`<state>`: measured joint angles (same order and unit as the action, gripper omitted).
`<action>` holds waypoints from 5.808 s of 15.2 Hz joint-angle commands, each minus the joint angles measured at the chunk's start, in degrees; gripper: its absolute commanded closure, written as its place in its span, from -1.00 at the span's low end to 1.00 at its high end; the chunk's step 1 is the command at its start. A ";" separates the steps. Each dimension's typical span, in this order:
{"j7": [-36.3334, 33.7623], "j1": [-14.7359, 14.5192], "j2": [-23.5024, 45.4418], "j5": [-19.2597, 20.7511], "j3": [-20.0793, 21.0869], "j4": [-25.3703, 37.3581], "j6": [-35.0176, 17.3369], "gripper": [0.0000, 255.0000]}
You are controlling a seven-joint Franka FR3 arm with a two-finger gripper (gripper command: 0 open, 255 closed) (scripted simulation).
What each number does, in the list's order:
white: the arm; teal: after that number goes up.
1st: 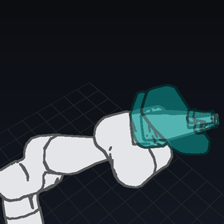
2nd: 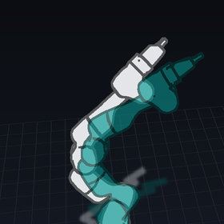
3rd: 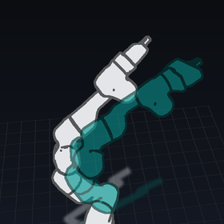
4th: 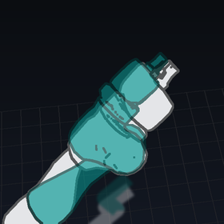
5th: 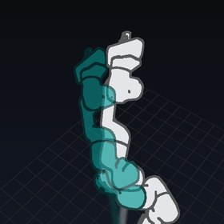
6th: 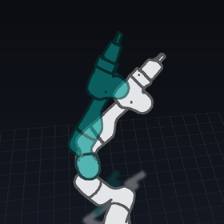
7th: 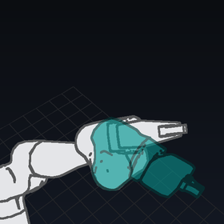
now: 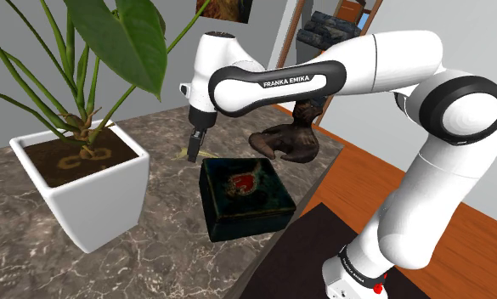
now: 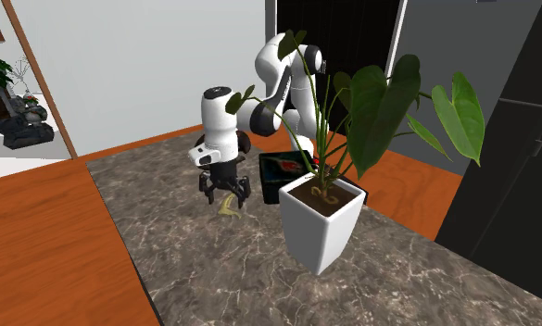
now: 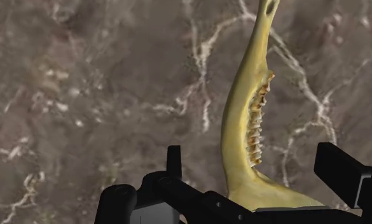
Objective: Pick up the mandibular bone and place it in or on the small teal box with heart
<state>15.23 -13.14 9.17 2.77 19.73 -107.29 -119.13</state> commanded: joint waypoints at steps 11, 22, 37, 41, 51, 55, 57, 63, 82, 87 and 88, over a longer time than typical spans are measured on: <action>-0.14 -0.07 0.20 0.10 0.02 -0.35 -0.57 1.00; 0.24 0.10 -0.94 -0.40 0.12 2.22 3.06 1.00; 0.59 0.09 -2.30 -1.01 0.27 12.15 14.26 1.00; 0.55 0.00 -2.15 -0.97 0.32 15.42 17.39 1.00; 0.04 -0.14 -8.48 -3.12 0.84 12.80 20.72 1.00; -0.42 -0.74 -17.31 -6.26 1.25 3.28 19.45 1.00; -0.74 -1.34 -21.53 -7.78 1.41 -0.87 19.26 1.00; -1.77 -3.41 -31.06 -11.23 1.89 -10.83 18.27 1.00; -1.52 -3.84 -31.02 -11.78 2.67 -19.42 9.63 1.00; -1.54 -3.96 -31.50 -11.94 2.65 -19.67 9.84 -1.00; -1.52 -3.84 -31.02 -11.78 2.67 -19.43 9.63 -1.00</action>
<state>13.68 -17.03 -22.05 -9.07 22.40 -126.75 -109.37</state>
